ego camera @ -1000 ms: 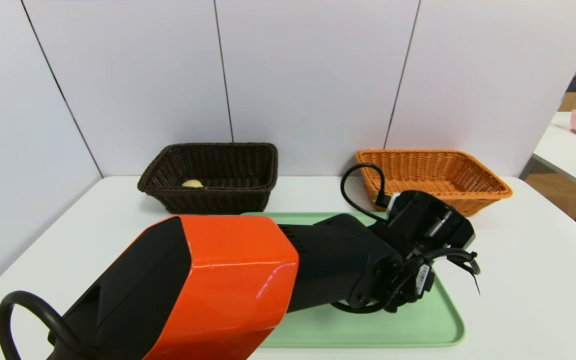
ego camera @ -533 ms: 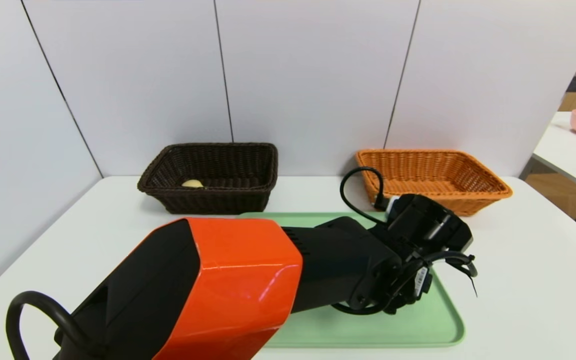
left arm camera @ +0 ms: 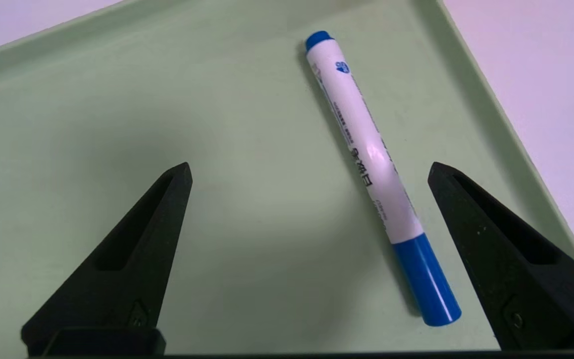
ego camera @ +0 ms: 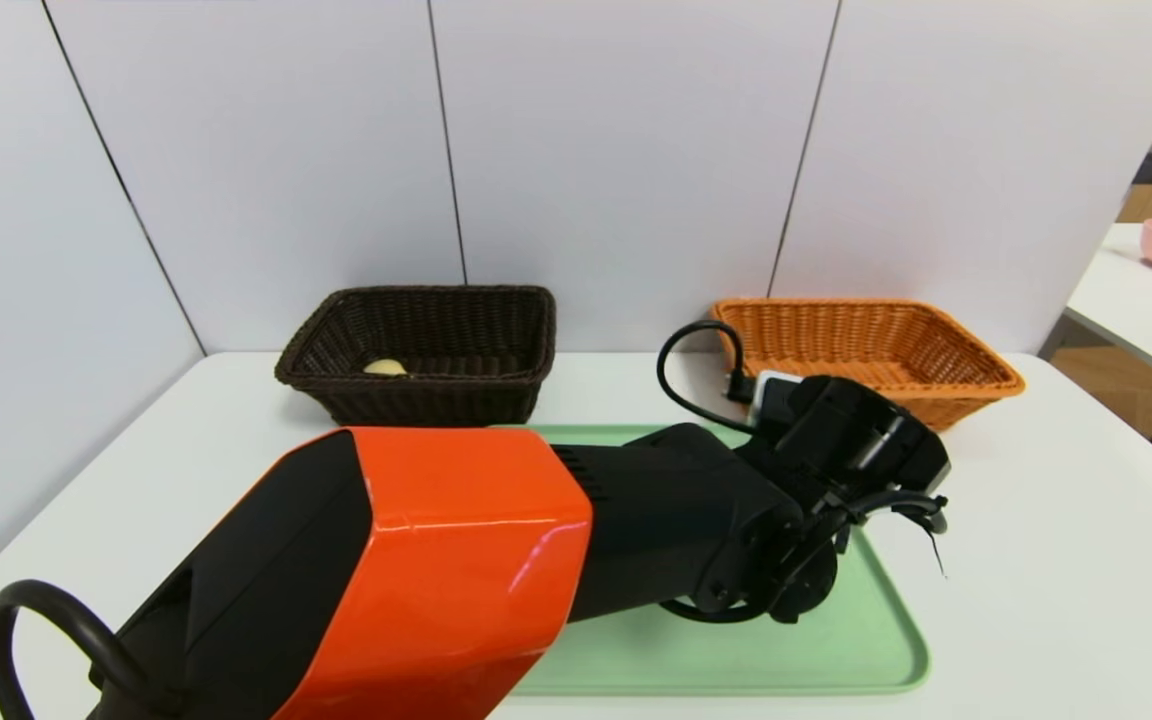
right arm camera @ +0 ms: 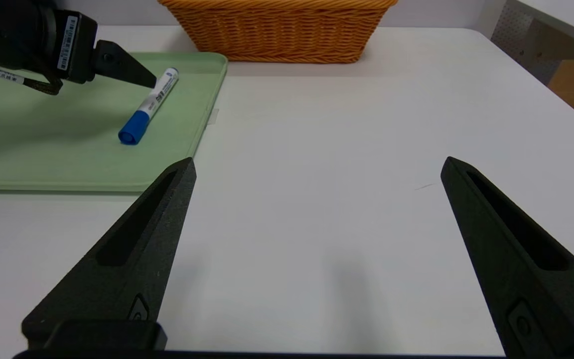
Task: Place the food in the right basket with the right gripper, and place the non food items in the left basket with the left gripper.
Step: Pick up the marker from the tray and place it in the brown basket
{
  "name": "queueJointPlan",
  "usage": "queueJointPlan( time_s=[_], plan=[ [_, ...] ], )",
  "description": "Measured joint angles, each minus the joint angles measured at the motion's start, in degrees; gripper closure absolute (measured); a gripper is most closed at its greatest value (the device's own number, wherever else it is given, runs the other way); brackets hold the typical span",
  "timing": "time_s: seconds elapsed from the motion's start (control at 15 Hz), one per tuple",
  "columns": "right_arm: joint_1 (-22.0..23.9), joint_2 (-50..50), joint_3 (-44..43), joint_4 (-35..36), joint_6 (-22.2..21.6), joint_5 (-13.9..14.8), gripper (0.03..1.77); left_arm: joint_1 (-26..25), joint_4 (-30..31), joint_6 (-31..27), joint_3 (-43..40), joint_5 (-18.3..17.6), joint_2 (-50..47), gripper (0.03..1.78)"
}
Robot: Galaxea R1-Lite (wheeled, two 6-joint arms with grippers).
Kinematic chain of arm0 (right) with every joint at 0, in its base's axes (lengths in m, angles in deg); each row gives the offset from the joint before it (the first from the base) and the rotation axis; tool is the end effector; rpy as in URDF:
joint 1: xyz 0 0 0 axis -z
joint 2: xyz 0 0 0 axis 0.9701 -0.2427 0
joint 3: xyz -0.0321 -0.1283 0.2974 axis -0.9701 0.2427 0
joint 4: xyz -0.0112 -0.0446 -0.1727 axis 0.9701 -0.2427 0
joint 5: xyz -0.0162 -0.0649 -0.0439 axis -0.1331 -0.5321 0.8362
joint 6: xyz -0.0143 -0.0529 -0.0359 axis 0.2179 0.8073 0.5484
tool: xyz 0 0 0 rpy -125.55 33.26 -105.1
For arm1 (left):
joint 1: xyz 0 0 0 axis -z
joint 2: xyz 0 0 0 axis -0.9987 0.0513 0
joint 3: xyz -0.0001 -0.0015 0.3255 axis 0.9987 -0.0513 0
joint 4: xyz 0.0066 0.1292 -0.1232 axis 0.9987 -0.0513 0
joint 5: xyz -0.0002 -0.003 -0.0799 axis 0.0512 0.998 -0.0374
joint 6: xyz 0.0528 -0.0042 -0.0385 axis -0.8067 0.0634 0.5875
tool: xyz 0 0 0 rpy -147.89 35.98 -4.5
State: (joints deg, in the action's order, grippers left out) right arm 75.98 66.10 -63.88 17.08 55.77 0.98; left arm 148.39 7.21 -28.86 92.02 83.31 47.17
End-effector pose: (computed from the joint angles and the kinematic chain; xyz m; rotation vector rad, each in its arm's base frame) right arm -0.0181 -0.0001 0.0761 -0.0129 -0.0057 -0.0022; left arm 0.2783 -0.4418 0.1380 0.0639 0.6006 -0.4032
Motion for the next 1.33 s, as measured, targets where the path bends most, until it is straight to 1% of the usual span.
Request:
queueJointPlan(
  time_s=[0.2,0.33,0.47,0.67,0.8,0.93,1.07,1.2,1.33],
  plan=[
    [0.0,0.0,0.0,0.0,0.0,0.0,0.1,0.1,0.1,4.1,0.0,0.5,0.0,0.12],
    [0.0,0.0,0.0,0.0,0.0,0.0,0.1,0.1,1.7,5.1,0.0,1.6,0.0,0.12],
    [0.0,0.0,0.0,0.0,0.0,0.0,0.1,0.1,2.7,5.0,0.0,1.8,0.3,0.12],
    [0.0,0.0,0.0,0.0,0.0,0.0,0.1,0.4,2.8,4.1,0.0,1.9,1.1,0.12],
    [0.0,0.0,0.0,0.0,0.0,0.0,0.1,0.5,2.8,2.0,0.0,2.2,1.6,0.12],
    [0.0,0.0,0.0,0.0,0.0,0.0,0.1,0.5,2.9,0.0,0.0,3.4,1.9,0.12],
    [0.0,0.0,0.0,0.0,0.0,0.0,0.1,0.5,2.9,-0.1,0.0,5.0,2.2,0.12],
    [0.0,0.0,0.0,0.0,0.0,0.0,0.1,0.5,2.9,0.4,0.0,7.9,2.4,0.12],
    [0.0,0.0,0.0,0.0,0.0,0.0,0.1,0.5,2.9,1.0,0.0,8.4,2.6,0.12]
  ],
)
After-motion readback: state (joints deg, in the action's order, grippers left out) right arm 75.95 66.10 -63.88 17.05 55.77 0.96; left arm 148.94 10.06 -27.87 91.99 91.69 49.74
